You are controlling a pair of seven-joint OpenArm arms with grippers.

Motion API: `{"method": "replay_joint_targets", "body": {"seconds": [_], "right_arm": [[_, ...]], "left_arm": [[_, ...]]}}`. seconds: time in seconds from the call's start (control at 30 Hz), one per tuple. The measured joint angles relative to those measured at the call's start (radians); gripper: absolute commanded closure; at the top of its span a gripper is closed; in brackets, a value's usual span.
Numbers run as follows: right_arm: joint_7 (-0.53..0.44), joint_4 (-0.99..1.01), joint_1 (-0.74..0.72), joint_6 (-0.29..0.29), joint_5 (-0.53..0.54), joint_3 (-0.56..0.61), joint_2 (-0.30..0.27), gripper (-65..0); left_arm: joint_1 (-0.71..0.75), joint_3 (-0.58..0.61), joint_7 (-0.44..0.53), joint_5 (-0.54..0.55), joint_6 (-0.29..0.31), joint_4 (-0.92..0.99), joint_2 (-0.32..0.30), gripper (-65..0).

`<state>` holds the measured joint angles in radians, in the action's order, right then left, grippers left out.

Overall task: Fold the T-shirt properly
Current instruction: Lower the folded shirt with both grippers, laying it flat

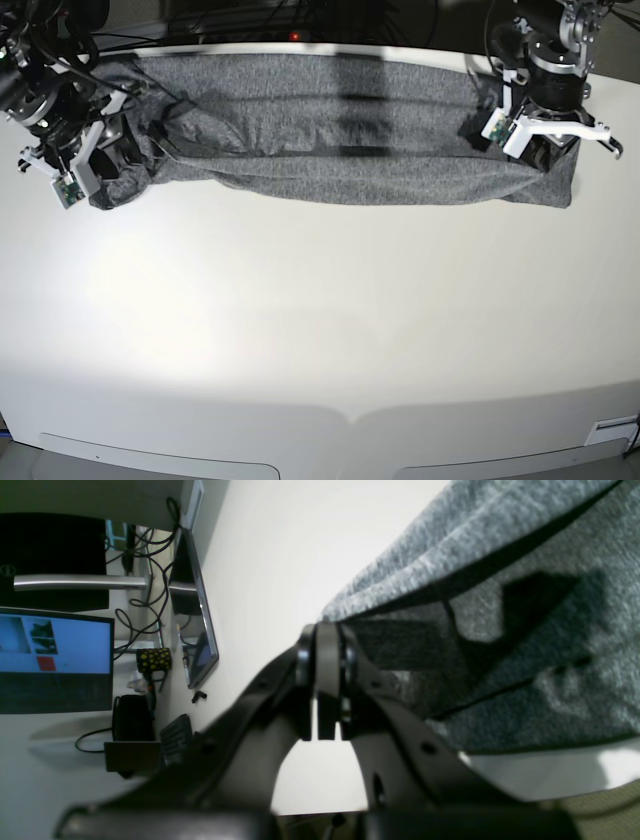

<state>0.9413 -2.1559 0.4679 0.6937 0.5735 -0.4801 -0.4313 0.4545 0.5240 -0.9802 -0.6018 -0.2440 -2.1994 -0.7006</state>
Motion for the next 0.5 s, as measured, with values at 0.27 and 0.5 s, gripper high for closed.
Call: {"method": "replay_joint_targets", "body": {"seconds": [0.27, 0.5], "right_arm": [[0.024, 0.203, -0.098, 0.0, -0.005, 0.152, 0.002, -21.0], [0.019, 0.318, -0.202, 0.0, -0.087, 0.278, 0.002, -21.0]], "left_arm": [[0.0, 0.0, 0.0, 0.003, 0.0, 0.0, 0.0, 0.0], [0.0, 0.0, 0.0, 0.003, 0.0, 0.0, 0.0, 0.0]]}}
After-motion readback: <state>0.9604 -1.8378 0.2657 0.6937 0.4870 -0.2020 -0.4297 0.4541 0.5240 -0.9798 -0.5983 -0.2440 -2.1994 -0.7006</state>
